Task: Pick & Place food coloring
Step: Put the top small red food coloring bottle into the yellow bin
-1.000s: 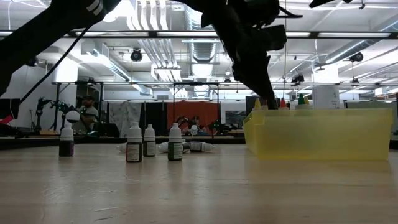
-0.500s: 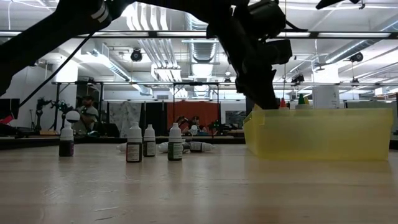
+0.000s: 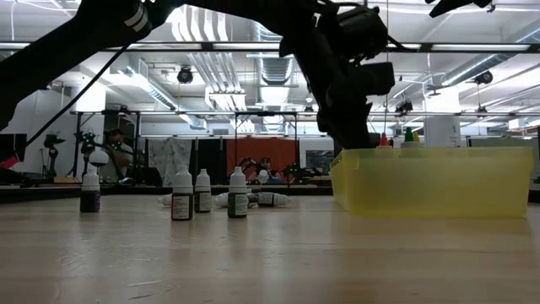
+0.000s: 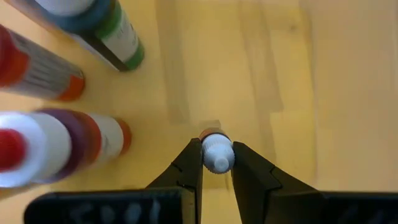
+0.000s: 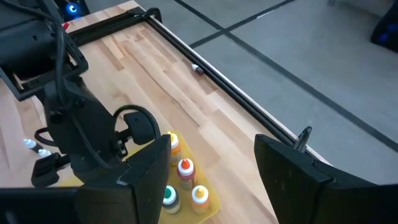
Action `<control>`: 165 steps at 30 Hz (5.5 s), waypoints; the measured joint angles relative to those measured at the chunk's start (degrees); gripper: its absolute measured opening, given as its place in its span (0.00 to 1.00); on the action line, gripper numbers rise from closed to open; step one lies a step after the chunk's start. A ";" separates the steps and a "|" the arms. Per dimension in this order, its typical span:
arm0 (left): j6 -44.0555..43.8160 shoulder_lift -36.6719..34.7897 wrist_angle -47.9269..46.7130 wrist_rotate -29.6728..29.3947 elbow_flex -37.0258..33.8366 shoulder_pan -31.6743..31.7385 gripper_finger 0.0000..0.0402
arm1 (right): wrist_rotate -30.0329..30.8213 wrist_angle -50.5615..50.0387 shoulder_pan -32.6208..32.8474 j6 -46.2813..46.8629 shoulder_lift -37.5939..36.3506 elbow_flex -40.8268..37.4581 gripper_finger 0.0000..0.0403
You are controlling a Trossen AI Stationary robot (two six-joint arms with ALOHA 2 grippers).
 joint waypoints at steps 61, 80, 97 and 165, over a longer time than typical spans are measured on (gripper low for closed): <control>0.10 0.04 -1.91 -0.28 -1.70 0.87 0.17 | -0.13 0.04 0.00 0.20 -0.02 0.00 0.55; 0.04 0.04 -1.91 -0.28 -1.71 0.87 0.18 | -0.13 0.04 0.04 0.20 -0.05 0.00 0.55; 0.06 0.04 -1.89 -0.25 -1.70 0.87 0.18 | -0.13 0.04 0.02 0.22 -0.04 0.00 0.55; -1.23 0.04 -1.89 1.29 -1.70 0.90 0.18 | -0.15 0.04 0.04 0.70 -0.04 0.00 0.55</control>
